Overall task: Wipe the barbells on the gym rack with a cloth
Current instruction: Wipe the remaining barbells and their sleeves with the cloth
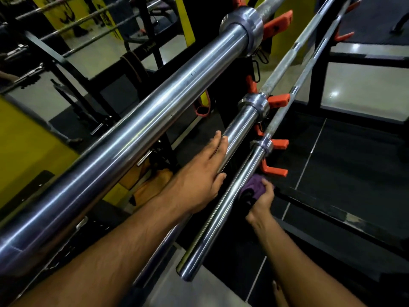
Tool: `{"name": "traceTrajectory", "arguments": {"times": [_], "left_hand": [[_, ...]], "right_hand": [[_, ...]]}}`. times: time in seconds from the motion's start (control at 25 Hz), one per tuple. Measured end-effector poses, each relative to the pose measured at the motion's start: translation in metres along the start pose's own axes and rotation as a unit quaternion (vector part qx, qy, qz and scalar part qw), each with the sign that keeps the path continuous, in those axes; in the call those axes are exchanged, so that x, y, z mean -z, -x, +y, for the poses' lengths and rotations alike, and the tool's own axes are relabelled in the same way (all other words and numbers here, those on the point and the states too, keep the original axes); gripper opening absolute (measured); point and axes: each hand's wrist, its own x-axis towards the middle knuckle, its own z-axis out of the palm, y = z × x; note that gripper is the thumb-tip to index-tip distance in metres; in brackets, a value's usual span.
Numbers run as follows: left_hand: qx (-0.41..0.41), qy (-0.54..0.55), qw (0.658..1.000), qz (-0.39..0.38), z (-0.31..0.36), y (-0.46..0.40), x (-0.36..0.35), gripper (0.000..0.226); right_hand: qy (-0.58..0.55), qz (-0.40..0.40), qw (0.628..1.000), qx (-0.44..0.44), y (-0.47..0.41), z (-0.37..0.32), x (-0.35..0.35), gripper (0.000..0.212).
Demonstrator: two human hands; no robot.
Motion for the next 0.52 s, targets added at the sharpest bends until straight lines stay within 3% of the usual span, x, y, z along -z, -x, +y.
{"name": "traceTrajectory", "arguments": {"times": [0.12, 0.36, 0.52], "left_hand": [[0.004, 0.016, 1.000, -0.005, -0.001, 0.000, 0.001, 0.079], [0.021, 0.034, 0.999, -0.019, -0.003, 0.000, 0.000, 0.079], [0.018, 0.024, 0.999, -0.017, 0.000, 0.000, 0.001, 0.078]], "right_hand": [[-0.029, 0.022, 0.998, 0.041, -0.021, -0.017, -0.018, 0.031], [0.011, -0.025, 0.999, -0.029, 0.048, 0.023, 0.006, 0.053], [0.007, -0.002, 1.000, 0.024, 0.031, -0.002, -0.017, 0.039]]}}
